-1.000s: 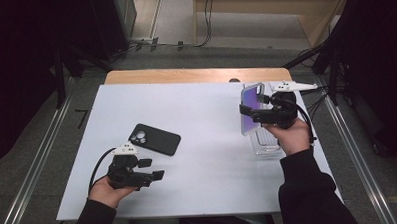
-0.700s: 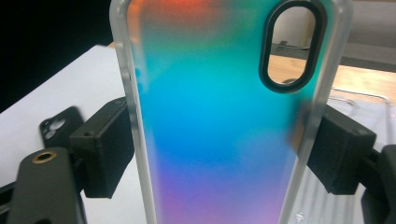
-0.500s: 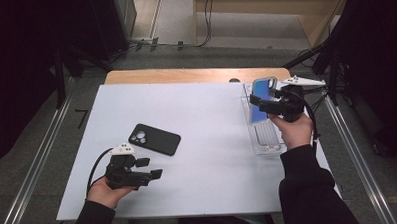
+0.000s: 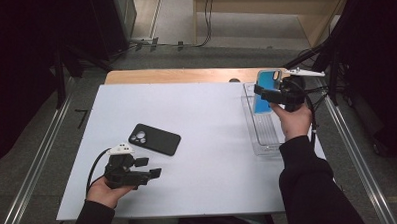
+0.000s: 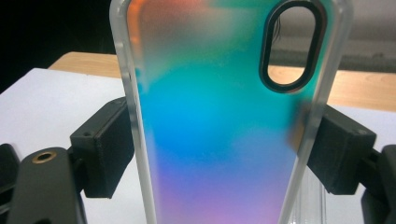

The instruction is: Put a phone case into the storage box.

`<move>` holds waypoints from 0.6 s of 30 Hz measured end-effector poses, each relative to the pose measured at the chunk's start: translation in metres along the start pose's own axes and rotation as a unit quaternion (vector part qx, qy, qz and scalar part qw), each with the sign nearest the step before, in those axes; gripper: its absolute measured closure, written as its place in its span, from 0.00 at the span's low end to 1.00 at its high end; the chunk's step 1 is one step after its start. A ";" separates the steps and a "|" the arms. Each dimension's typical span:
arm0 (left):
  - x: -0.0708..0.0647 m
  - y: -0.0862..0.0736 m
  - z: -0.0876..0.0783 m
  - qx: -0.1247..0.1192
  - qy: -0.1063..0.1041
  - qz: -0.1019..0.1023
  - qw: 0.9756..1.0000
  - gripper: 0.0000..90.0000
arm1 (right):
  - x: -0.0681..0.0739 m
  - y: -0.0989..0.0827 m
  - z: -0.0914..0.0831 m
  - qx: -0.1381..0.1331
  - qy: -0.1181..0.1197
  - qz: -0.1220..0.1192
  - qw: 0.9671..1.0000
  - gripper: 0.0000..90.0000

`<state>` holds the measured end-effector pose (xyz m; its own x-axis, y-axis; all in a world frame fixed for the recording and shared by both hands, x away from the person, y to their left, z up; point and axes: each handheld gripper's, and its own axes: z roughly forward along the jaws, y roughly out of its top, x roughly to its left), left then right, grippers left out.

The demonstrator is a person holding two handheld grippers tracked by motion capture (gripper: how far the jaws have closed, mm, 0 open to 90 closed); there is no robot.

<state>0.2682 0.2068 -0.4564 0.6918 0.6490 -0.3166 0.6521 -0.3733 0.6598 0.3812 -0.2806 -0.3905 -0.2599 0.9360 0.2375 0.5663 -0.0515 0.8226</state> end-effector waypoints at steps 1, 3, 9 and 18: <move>0.000 0.000 0.000 -0.001 0.000 -0.002 1.000 0.32 | -0.001 0.002 0.002 0.001 -0.005 -0.002 1.000 0.18; 0.000 0.000 -0.001 -0.002 0.000 -0.002 1.000 0.32 | -0.003 0.009 0.007 -0.003 -0.019 -0.010 1.000 0.18; -0.001 0.000 0.002 0.002 0.002 0.002 1.000 0.32 | -0.006 0.020 0.021 0.002 -0.037 -0.018 0.999 0.18; 0.004 0.001 -0.004 -0.007 0.010 -0.008 1.000 0.32 | -0.010 0.027 0.039 -0.004 -0.069 -0.014 0.997 0.18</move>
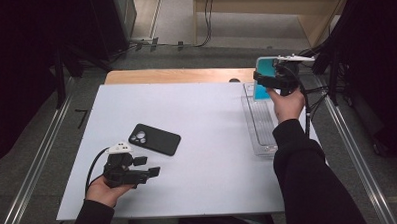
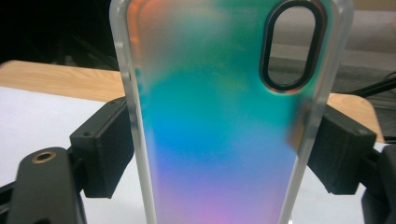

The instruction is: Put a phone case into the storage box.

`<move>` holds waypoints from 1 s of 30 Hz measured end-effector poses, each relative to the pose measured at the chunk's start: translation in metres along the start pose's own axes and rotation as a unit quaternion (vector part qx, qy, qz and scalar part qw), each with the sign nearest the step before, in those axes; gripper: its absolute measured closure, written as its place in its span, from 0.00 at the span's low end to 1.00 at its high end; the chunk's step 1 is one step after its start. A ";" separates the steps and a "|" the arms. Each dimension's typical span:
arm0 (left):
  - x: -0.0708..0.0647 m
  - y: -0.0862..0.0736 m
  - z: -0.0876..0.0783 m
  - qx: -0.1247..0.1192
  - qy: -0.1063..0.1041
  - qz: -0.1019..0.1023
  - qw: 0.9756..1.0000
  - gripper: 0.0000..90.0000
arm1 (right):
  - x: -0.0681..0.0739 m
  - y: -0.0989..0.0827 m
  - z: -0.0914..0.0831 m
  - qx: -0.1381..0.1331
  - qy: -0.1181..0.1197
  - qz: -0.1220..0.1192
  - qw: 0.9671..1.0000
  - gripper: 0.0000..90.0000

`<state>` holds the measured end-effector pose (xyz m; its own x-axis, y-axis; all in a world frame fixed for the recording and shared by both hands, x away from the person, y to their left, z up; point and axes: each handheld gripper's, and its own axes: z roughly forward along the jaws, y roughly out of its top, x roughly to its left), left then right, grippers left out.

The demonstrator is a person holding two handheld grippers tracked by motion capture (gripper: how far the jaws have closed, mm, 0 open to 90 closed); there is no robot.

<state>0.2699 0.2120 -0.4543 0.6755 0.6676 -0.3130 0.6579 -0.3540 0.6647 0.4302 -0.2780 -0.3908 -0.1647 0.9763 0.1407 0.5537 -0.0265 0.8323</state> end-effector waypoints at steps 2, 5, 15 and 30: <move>0.000 0.000 -0.001 -0.002 0.004 0.000 1.000 0.32 | -0.002 -0.001 0.009 -0.008 -0.011 0.005 1.000 0.18; 0.001 0.001 -0.001 -0.001 0.003 0.002 1.000 0.32 | -0.004 -0.001 0.016 -0.008 -0.016 0.009 1.000 0.18; 0.003 0.002 -0.001 -0.004 -0.002 -0.002 1.000 0.32 | -0.006 -0.007 0.056 0.001 -0.019 0.011 1.000 0.18; 0.002 0.004 0.003 0.000 0.000 0.002 1.000 0.32 | -0.015 -0.019 0.079 0.004 -0.012 0.029 1.000 0.17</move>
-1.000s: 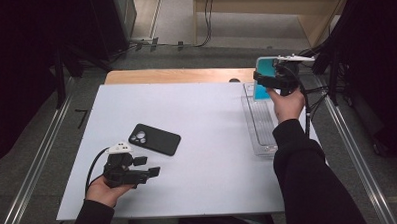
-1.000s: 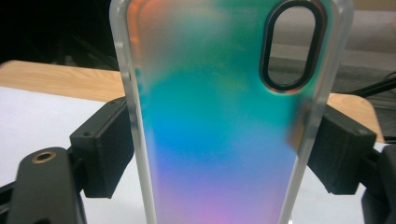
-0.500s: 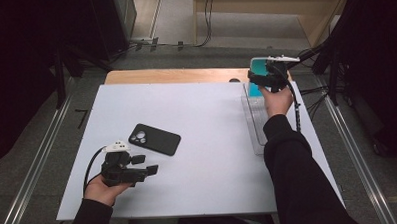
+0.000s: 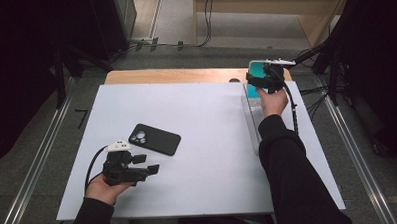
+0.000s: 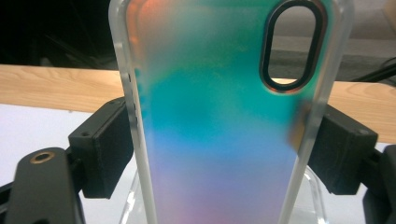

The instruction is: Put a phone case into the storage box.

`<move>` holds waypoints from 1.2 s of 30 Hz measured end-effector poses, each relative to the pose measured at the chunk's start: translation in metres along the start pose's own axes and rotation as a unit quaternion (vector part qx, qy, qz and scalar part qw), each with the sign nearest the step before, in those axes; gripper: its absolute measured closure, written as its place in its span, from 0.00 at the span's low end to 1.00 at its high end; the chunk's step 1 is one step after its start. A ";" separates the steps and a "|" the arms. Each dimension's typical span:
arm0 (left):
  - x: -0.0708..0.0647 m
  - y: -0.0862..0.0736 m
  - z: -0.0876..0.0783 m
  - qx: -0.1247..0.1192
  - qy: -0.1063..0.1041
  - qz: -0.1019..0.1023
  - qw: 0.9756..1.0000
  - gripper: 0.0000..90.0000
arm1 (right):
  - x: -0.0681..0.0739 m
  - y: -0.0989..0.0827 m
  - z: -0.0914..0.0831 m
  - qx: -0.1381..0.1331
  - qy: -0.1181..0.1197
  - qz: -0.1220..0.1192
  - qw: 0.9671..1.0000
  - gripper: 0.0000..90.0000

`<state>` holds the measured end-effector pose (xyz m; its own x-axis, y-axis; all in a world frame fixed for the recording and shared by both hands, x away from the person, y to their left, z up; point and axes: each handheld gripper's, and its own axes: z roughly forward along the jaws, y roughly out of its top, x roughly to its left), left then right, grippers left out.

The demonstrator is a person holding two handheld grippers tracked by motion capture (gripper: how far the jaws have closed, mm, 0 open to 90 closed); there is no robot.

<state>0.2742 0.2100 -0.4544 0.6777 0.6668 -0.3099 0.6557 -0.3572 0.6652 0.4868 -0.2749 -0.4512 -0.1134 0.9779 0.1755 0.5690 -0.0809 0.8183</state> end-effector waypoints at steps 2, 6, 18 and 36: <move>0.000 0.000 0.000 0.000 0.001 0.000 1.000 0.32 | 0.000 0.000 0.003 0.004 0.009 0.006 1.000 0.17; 0.001 0.000 0.000 0.001 0.002 0.001 1.000 0.32 | 0.000 -0.002 0.005 0.009 0.000 -0.010 1.000 0.17; 0.000 0.001 0.001 0.004 -0.003 0.002 1.000 0.32 | 0.000 -0.003 0.009 0.020 -0.002 -0.016 1.000 0.01; 0.002 0.005 -0.001 0.000 -0.001 -0.008 1.000 0.32 | 0.004 -0.005 -0.027 0.046 0.026 -0.016 0.998 0.00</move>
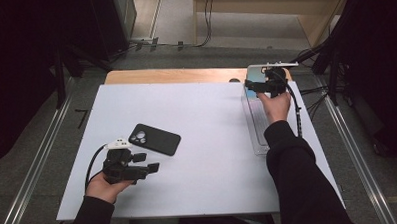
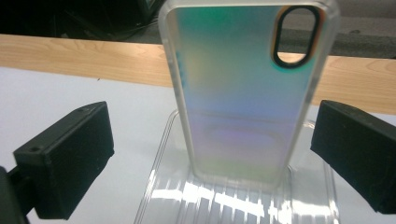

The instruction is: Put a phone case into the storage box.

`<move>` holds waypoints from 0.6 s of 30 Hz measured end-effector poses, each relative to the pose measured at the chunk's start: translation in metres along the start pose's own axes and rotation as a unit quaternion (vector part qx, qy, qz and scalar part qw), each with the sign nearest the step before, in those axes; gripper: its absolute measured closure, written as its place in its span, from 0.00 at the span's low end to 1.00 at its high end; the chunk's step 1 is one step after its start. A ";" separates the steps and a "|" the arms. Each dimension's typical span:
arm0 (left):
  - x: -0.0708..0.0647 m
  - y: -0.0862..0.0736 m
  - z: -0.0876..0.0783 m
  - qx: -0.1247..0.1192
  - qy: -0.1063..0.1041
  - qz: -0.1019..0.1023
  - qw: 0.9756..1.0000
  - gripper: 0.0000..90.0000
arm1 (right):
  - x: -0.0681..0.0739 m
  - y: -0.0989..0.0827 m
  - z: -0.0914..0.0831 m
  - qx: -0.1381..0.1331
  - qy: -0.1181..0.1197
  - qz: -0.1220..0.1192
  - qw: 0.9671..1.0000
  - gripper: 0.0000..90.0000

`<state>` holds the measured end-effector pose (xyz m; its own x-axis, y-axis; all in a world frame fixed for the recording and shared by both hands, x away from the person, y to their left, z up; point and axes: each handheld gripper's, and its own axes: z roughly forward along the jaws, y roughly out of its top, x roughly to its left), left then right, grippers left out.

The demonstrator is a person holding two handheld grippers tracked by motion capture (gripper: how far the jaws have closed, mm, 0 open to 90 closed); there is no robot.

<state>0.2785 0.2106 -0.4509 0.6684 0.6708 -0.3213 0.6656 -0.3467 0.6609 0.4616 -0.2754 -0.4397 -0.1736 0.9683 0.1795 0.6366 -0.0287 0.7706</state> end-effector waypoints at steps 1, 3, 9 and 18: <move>0.000 0.000 0.000 0.000 0.001 0.000 1.000 0.32 | 0.000 -0.001 -0.004 0.005 -0.001 -0.002 1.000 0.00; 0.001 0.001 -0.001 -0.002 0.001 -0.001 1.000 0.32 | 0.001 -0.004 -0.013 0.003 0.003 0.000 1.000 0.00; 0.002 0.004 0.000 0.000 -0.001 -0.001 1.000 0.32 | 0.003 -0.016 -0.036 0.007 0.018 0.000 1.000 0.00; 0.003 0.008 0.002 0.001 -0.002 0.004 1.000 0.32 | 0.011 -0.044 -0.064 0.008 0.067 -0.014 0.998 0.00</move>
<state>0.2863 0.2082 -0.4475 0.6745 0.6661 -0.3184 0.6615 -0.3538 0.6613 0.3835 -0.2794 -0.4322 -0.2895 0.9272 0.2378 0.6416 0.0036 0.7671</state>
